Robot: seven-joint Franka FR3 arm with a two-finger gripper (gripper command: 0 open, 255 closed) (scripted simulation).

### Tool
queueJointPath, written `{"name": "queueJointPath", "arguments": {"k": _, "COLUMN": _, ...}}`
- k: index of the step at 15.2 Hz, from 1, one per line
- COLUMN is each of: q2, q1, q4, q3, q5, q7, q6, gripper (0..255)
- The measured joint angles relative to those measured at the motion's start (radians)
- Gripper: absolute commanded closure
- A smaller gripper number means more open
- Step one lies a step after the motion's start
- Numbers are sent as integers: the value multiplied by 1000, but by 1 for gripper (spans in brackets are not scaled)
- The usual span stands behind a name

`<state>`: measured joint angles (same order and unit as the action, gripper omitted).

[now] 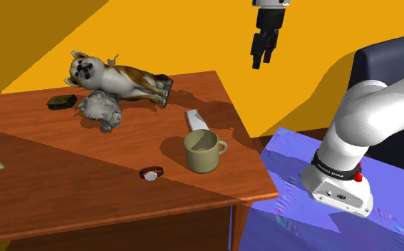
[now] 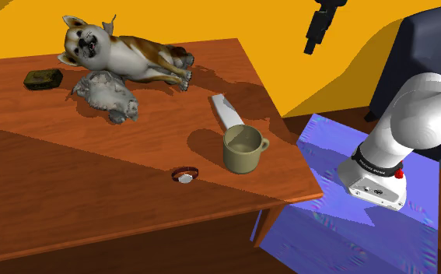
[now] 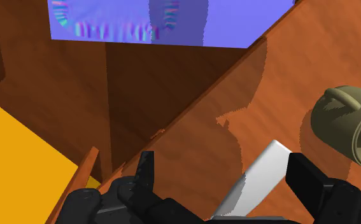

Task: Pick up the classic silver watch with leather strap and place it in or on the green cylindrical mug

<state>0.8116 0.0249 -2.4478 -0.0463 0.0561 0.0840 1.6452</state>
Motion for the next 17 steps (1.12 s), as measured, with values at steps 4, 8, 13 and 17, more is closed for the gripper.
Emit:
{"name": "queueJointPath", "arguments": {"k": 4, "q2": -35, "q1": -25, "q4": 1, "q3": 37, "q5": 19, "q7": -17, "q6": 40, "gripper": 0}}
{"name": "queueJointPath", "arguments": {"k": 8, "q2": -111, "q1": -71, "q4": 5, "q3": 113, "q5": 53, "q7": -55, "q6": 127, "gripper": 0}}
{"name": "queueJointPath", "arguments": {"k": 13, "q2": -233, "q1": -115, "q4": 44, "q3": 199, "q5": 71, "q7": -93, "q6": 227, "gripper": 0}}
{"name": "queueJointPath", "arguments": {"k": 17, "q2": -340, "q1": -148, "q4": 86, "q3": 276, "q5": 75, "q7": -139, "q6": 305, "gripper": 0}}
